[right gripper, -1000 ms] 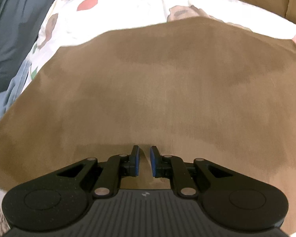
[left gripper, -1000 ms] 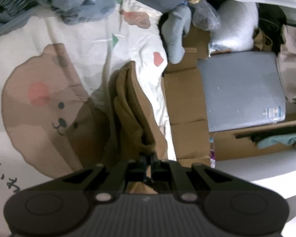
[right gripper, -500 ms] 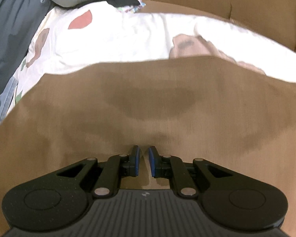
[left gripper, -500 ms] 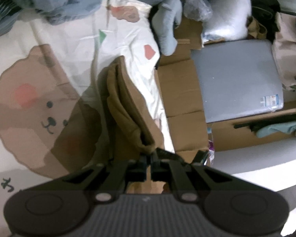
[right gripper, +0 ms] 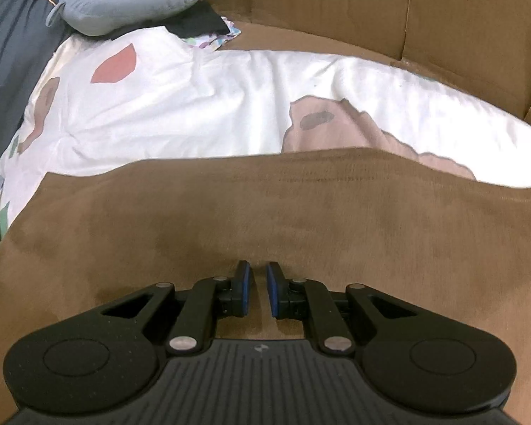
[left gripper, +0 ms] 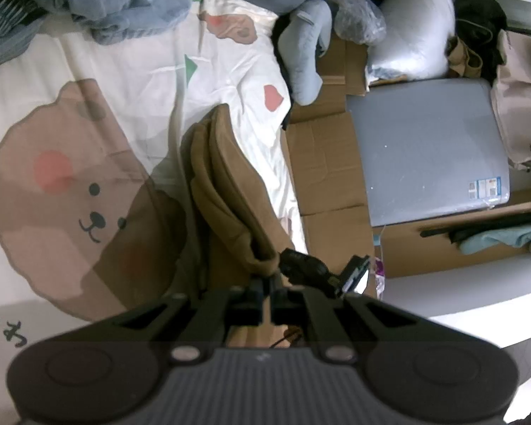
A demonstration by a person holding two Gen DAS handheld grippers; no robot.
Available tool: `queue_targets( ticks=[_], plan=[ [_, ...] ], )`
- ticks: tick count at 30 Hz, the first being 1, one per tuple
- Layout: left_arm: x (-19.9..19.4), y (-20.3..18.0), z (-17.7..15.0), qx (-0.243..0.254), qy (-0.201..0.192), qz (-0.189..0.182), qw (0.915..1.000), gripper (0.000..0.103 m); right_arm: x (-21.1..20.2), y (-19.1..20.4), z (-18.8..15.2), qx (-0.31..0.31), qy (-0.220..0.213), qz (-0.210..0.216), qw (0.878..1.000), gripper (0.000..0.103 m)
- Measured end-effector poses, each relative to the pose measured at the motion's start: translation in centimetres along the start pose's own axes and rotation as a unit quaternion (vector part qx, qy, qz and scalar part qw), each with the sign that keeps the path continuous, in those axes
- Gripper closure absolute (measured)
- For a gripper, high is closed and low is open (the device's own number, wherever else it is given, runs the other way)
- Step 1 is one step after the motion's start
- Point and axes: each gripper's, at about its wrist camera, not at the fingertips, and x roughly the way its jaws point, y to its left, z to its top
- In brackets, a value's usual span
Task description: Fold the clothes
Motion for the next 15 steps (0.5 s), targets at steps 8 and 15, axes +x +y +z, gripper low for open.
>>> queue_targets(
  ticks=[8,15],
  plan=[
    [-0.1,0.3,0.0,-0.004,-0.002,0.002,1.0,0.1,1.7,0.1,2.0,0.006,-0.019,-0.012,1.0,0.087],
    [0.0,0.3,0.1,-0.005,-0.003,-0.002,1.0,0.1,2.9,0.0,3.4,0.008,-0.026,-0.015,1.0,0.086]
  ],
)
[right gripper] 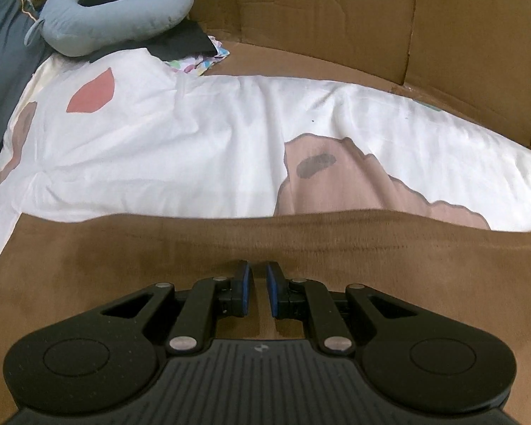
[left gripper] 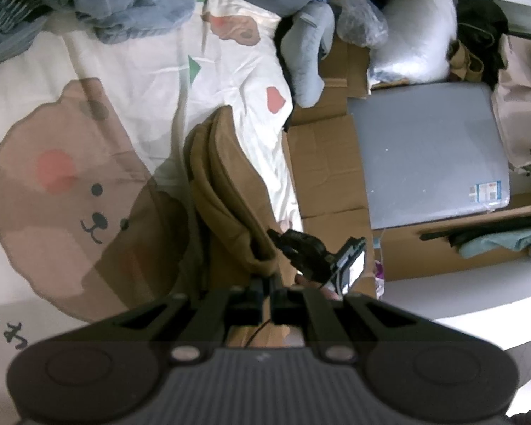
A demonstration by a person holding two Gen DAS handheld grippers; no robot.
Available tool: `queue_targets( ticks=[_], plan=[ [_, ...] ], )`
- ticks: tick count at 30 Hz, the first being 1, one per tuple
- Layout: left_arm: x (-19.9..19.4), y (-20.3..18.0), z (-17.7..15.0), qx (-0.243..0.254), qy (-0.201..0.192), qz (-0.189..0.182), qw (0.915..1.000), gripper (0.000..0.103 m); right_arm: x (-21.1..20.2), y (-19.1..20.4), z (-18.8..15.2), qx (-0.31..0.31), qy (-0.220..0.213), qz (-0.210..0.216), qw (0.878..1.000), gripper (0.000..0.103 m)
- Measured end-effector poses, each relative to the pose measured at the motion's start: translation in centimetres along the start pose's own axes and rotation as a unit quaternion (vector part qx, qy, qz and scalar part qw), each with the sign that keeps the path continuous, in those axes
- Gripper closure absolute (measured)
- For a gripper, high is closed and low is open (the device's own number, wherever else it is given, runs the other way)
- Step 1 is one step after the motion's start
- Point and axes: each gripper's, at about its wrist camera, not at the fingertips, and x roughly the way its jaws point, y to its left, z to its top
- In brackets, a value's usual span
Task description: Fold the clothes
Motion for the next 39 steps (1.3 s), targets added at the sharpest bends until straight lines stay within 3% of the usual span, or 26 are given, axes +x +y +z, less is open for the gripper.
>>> queue_targets(
  ticks=[5,7,9,15,19,23,28,34,39],
  plan=[
    [0.1,-0.1,0.0,0.001,0.001,-0.003,1.0,0.1,-0.3,-0.2,0.4,-0.001,0.009,0.011,1.0,0.082],
    [0.1,-0.2,0.0,0.002,0.001,-0.005,1.0,0.1,-1.0,-0.5,0.3,0.008,0.015,0.02,1.0,0.067],
    [0.2,-0.4,0.1,0.004,0.0,-0.007,1.0,0.1,-2.1,-0.5,0.1,0.01,0.017,0.025,1.0,0.059],
    [0.5,-1.5,0.4,0.018,0.002,-0.011,0.9998,0.1,-6.0,0.1,-2.1,0.005,0.034,0.073,0.997,0.057],
    [0.9,-2.2,0.6,0.027,0.007,-0.016,0.9995,0.1,-8.9,1.0,-4.1,-0.008,0.035,0.105,0.994,0.042],
    [1.3,-2.8,0.9,0.033,0.01,-0.015,0.9993,0.1,-11.9,2.2,-5.5,-0.025,0.055,0.132,0.989,0.037],
    [1.6,-3.2,0.9,0.035,0.011,-0.011,0.9993,0.1,-15.5,4.3,-6.9,-0.066,0.081,0.175,0.979,0.02],
    [1.8,-3.5,1.0,0.04,0.011,-0.006,0.9991,0.1,-18.3,7.1,-7.7,-0.12,0.114,0.224,0.96,0.018],
    [2.2,-3.8,1.1,0.042,0.013,-0.01,0.999,0.1,-20.3,9.7,-8.0,-0.182,0.116,0.263,0.94,0.018]
  ],
)
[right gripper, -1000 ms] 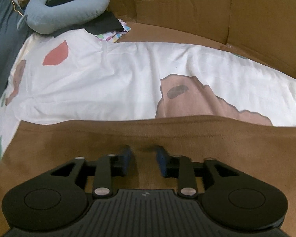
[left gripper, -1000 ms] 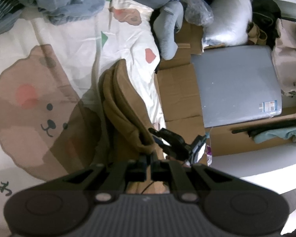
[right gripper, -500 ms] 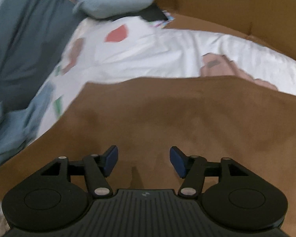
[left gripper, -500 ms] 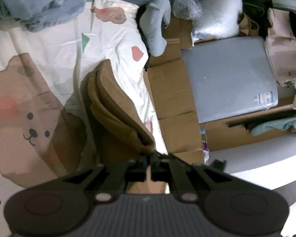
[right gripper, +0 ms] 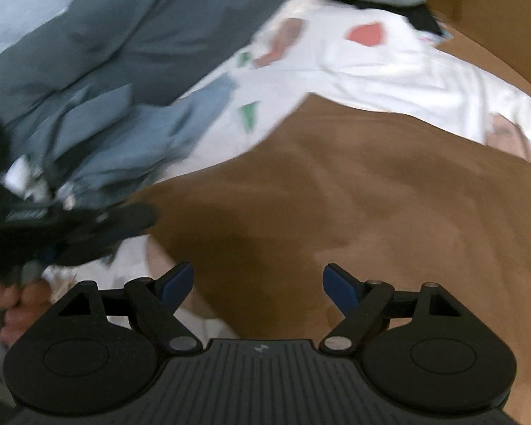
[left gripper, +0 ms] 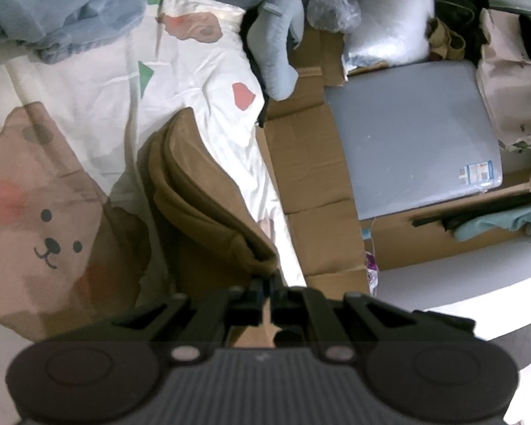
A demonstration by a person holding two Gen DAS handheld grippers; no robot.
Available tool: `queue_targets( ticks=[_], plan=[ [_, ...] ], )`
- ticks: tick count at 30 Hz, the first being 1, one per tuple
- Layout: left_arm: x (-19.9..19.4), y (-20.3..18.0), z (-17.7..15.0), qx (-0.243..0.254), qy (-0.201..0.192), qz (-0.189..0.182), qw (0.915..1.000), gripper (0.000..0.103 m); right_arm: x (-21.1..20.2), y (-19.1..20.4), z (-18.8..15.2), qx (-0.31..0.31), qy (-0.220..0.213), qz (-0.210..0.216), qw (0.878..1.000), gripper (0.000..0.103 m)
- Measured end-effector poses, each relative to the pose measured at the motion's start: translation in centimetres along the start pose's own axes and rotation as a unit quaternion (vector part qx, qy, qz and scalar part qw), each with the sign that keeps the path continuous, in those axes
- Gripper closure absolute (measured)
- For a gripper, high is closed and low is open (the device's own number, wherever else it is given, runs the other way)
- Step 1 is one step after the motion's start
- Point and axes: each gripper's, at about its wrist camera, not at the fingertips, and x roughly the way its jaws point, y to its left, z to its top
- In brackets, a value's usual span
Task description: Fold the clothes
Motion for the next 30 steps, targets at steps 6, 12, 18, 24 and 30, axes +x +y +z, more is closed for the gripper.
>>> queue_targets(
  ticks=[6,12,18,24,30],
  plan=[
    [0.5,-0.5,0.1,0.005,0.009,-0.006,0.9999,0.1,1.8,3.3,-0.3,-0.052,-0.014,-0.008,0.999,0.018],
    [0.7,-0.5,0.0,0.002,0.011,-0.013,0.9998,0.1,3.6,5.6,-0.4,-0.105,-0.035,-0.035,0.993,0.019],
    [0.5,-0.5,0.0,0.0,0.012,-0.017,0.9998,0.1,5.8,7.9,-0.2,-0.136,-0.052,-0.076,0.986,0.032],
    [0.4,-0.5,-0.1,-0.004,0.011,-0.024,0.9996,0.1,6.9,9.1,-0.2,-0.171,-0.074,-0.119,0.975,0.055],
    [-0.7,-1.5,1.0,0.015,-0.002,-0.032,0.9994,0.102,7.8,8.8,-0.3,-0.175,-0.068,-0.132,0.973,0.096]
  ],
)
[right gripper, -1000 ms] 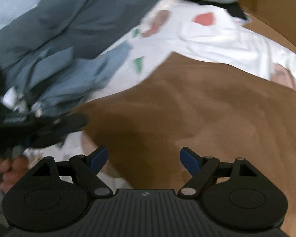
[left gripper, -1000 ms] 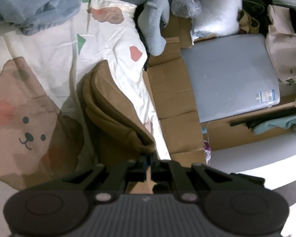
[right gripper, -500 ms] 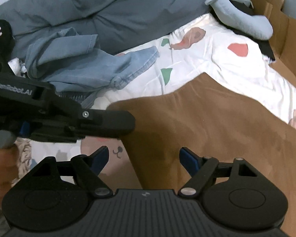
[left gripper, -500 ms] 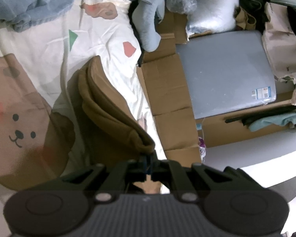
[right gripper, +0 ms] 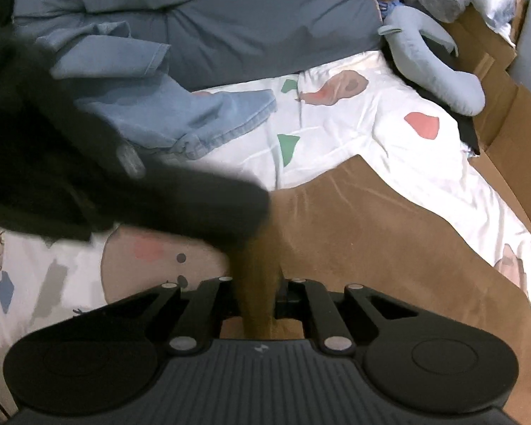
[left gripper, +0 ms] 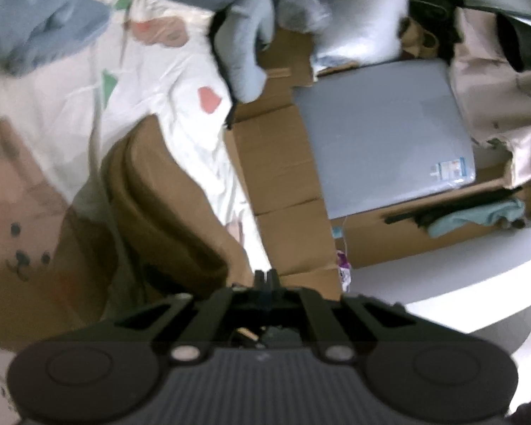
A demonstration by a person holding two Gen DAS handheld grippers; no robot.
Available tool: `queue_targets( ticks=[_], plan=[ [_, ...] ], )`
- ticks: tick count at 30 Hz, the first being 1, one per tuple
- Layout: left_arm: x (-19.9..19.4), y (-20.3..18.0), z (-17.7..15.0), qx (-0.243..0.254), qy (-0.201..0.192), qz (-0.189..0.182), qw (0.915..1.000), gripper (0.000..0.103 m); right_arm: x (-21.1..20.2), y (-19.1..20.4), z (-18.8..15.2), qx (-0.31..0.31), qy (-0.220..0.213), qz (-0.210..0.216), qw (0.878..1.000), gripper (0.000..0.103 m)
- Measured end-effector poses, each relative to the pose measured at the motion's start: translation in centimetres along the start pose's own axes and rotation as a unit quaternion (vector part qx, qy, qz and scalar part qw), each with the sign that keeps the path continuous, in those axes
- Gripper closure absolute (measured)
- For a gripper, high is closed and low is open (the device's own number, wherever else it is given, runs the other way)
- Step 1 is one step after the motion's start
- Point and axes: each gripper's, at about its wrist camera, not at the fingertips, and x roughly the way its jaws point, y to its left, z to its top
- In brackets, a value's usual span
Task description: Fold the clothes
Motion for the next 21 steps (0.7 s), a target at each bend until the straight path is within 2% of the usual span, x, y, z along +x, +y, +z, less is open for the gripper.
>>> queue_targets(
  ticks=[1,2,3,4,5,8,10,14,21],
  plan=[
    [-0.2,-0.2,0.4,0.004,-0.002,0.006,1.0,0.093,-0.2,-0.1,-0.1,0.0,-0.006,-0.002,1.0,0.096],
    [-0.4,0.1,0.9,0.002,-0.009,0.02,0.9998,0.074,-0.3,-0.2,-0.1,0.001,-0.009,-0.003,1.0,0.096],
    [-0.5,0.5,1.4,-0.001,-0.016,0.034,0.9993,0.06,-0.4,-0.4,-0.1,0.005,-0.011,-0.003,1.0,0.096],
    [-0.7,0.8,1.9,-0.003,-0.023,0.049,0.9985,0.035,-0.5,-0.6,-0.1,0.009,-0.013,-0.002,1.0,0.096],
    [-0.5,1.2,2.3,-0.004,-0.025,0.052,0.9983,0.023,-0.6,-0.8,-0.1,0.014,-0.015,-0.001,1.0,0.096],
    [0.3,2.5,3.4,-0.009,-0.021,0.06,0.9979,0.012,-0.9,-1.2,0.0,0.027,-0.02,0.003,0.999,0.096],
    [1.4,3.7,4.0,-0.019,-0.013,0.073,0.9971,0.011,-1.2,-1.5,-0.1,0.033,-0.024,0.004,0.999,0.096],
    [3.8,5.9,5.2,-0.044,0.002,0.068,0.9967,0.008,-1.8,-2.2,-0.3,0.045,-0.025,0.012,0.999,0.097],
    [8.4,7.9,8.2,-0.032,0.04,0.073,0.996,0.007,-3.3,-2.9,-1.1,0.067,-0.038,0.018,0.997,0.097]
  ],
)
